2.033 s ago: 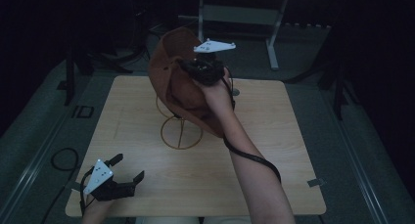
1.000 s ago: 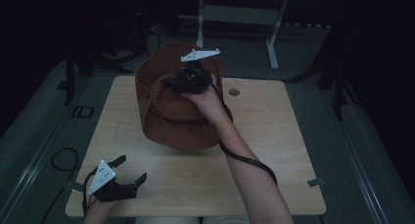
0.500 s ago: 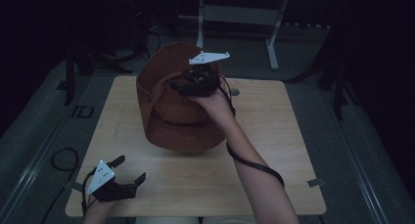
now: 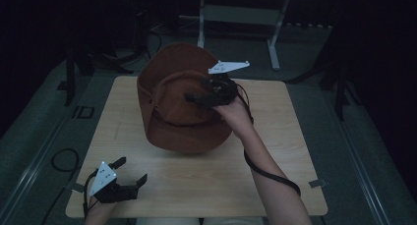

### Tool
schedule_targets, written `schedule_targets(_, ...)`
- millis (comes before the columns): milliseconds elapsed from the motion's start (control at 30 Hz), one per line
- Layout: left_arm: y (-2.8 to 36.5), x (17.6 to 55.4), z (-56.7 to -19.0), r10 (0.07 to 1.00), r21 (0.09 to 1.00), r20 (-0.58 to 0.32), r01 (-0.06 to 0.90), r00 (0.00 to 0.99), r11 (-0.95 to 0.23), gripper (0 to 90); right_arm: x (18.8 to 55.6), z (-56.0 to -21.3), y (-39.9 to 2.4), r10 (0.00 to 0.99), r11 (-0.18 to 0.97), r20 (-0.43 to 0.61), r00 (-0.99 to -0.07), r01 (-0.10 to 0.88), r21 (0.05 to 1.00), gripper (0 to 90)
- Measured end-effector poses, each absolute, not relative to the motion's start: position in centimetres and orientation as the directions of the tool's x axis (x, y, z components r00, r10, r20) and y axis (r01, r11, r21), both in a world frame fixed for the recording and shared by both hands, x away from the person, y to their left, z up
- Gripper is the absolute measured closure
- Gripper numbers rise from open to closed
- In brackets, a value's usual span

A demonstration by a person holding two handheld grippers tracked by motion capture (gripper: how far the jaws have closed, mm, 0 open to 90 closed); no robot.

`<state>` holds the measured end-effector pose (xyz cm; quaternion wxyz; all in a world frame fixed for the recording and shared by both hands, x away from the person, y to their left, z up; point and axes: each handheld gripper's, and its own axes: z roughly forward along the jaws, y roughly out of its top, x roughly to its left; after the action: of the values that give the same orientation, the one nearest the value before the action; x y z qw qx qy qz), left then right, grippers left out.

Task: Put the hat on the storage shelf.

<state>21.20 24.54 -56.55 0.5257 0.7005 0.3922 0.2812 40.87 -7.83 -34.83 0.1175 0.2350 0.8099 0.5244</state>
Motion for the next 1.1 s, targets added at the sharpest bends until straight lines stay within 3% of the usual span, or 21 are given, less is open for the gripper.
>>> schedule_targets(333, 24.8, 21.0, -56.7, 0.853, 0.957, -0.018, 0.257, 0.521, -0.137, 3.7, 39.4, -35.7, -11.3, 0.543, 0.359, -0.012, -0.840, 0.219, 0.907, 17.8)
schedule_targets(1100, 24.8, 21.2, -56.9, 0.857, 0.954, -0.012, 0.264, 0.515, -0.145, 3.7, 35.9, -40.2, -21.3, 0.658, 0.300, -0.019, -0.752, 0.238, 0.924, 17.7)
